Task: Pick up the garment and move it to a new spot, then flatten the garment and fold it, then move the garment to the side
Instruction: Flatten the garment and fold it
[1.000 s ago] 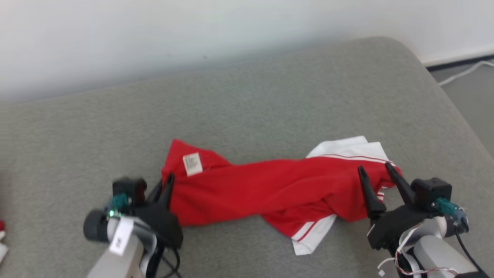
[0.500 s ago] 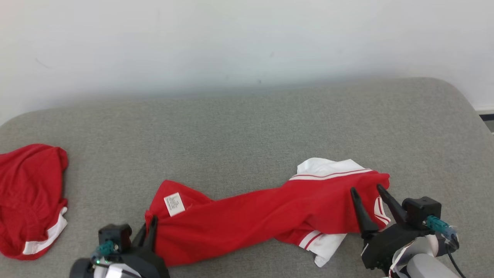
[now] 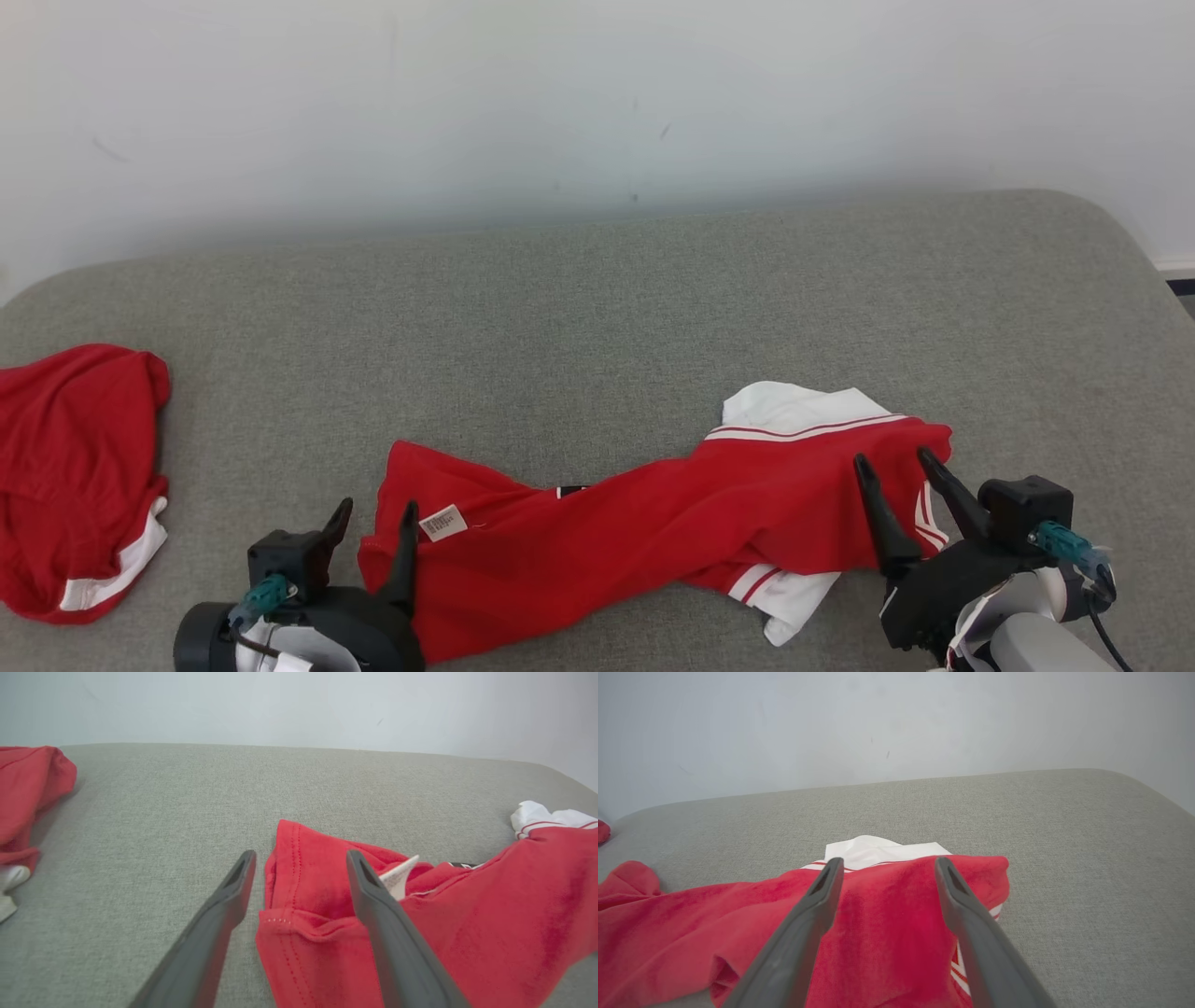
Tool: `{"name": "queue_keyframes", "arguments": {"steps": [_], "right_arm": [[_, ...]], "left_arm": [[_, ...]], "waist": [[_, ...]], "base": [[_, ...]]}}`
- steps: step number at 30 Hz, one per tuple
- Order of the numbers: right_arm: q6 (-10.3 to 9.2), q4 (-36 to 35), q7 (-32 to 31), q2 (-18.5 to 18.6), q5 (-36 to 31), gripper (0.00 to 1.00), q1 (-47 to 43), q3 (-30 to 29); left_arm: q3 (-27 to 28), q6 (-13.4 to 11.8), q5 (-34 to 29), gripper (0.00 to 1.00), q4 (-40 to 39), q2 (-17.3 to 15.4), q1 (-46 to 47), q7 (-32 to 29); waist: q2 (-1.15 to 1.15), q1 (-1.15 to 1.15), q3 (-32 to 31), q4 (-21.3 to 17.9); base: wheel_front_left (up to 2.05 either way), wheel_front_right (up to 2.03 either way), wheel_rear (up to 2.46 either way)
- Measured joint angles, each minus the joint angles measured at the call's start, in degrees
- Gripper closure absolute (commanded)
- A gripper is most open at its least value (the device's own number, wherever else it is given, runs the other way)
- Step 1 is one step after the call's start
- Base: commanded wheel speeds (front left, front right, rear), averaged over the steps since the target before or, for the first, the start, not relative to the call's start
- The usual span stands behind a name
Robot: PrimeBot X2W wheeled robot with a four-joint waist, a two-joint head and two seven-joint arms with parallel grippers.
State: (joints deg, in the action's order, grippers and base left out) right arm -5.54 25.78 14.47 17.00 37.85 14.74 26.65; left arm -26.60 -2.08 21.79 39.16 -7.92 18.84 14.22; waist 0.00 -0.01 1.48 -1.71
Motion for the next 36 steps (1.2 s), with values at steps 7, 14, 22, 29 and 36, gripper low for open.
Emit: {"name": "queue_keyframes", "arguments": {"steps": [7, 14, 22, 29, 36], "right_arm": [[0.45, 0.09, -0.01, 0.23, -0.05, 0.0, 1.37, -0.15], [0.59, 2.36, -4.1, 1.08, -0.62, 0.0, 7.6, 0.96], [1.59, 8.34, -11.58, 1.14, -1.08, 0.0, 14.96, 3.31], [1.87, 15.39, -18.97, 0.66, -2.01, 0.0, 21.31, 5.01], [2.55, 22.28, -24.31, -0.58, -2.12, 0.0, 26.65, 5.64]], "left_arm": [[-0.43, -1.01, -1.7, 0.0, -4.77, -0.68, -0.59, -0.08], [-0.23, -1.45, -0.94, 0.0, -4.88, -1.23, -2.54, -3.67], [0.38, -1.44, 0.92, 0.0, -5.76, -1.36, -2.37, -6.71], [-0.31, -1.44, 1.01, 0.0, -7.7, -1.02, -1.87, -10.23], [-0.44, -1.48, 0.99, 0.0, -9.84, -1.33, -0.59, -13.04]], "waist": [[0.0, 0.01, 0.19, 0.65], [0.0, 0.01, 0.93, 0.72], [0.0, 0.01, 2.4, 0.63], [0.0, 0.01, 4.44, 1.26], [0.0, 0.01, 6.39, 2.36]], "base": [[0.0, 0.0, 0.0], [0.0, 0.0, 0.0], [0.0, 0.0, 0.0], [0.0, 0.0, 0.0], [0.0, 0.0, 0.0]]}}
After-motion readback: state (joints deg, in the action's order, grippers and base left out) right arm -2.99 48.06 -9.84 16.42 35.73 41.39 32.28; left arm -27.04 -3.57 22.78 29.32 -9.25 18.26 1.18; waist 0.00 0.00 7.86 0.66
